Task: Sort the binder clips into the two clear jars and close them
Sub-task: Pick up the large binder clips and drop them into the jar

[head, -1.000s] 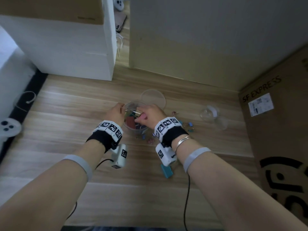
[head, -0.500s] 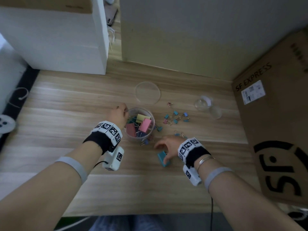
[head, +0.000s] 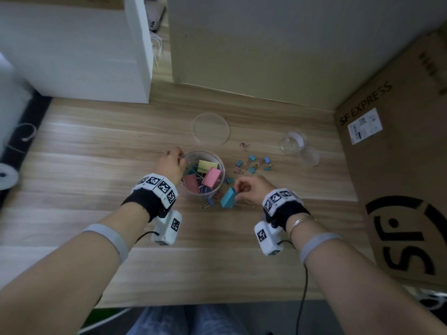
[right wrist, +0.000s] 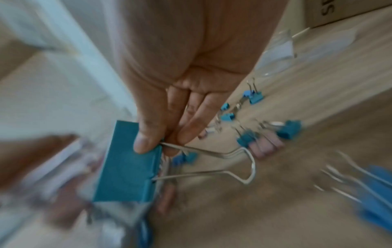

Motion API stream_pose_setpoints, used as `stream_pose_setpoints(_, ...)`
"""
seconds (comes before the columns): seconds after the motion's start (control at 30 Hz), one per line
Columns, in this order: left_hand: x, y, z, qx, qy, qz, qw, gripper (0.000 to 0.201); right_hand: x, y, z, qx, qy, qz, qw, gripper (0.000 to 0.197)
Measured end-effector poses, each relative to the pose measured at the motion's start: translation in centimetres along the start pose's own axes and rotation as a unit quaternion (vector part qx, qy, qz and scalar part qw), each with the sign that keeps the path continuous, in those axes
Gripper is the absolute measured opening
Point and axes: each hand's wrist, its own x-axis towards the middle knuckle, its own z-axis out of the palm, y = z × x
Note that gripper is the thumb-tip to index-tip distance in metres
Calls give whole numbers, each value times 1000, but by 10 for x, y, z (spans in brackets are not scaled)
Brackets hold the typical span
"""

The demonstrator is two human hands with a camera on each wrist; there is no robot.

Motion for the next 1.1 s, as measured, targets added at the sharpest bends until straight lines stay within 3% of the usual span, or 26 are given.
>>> stream_pose_setpoints(0.23, 2, 3, -4, -25, -8, -17, 1000, 26, 17, -57, -45, 176, 71, -35, 981, 24)
stream_pose_setpoints(0.53, 11, -2, -18, -58, -7, -49, 997, 22, 64, -102, -3, 111, 70, -31, 991, 17)
stream_pose_setpoints(0.8, 19, -3, -28, -71, -13, -58, 996, 24, 85, -111, 1, 145, 134, -15, 980, 15)
stream_pose_setpoints(0.93, 26, -3, -28, -70, -12, -61, 996, 25, 95, -114, 3, 196, 108, 11, 975, 16)
stream_pose_setpoints(1.1, 34, -4, -30, -83, -16, -65, 994, 22, 104, -110, 5, 92, 29, 23, 995, 19)
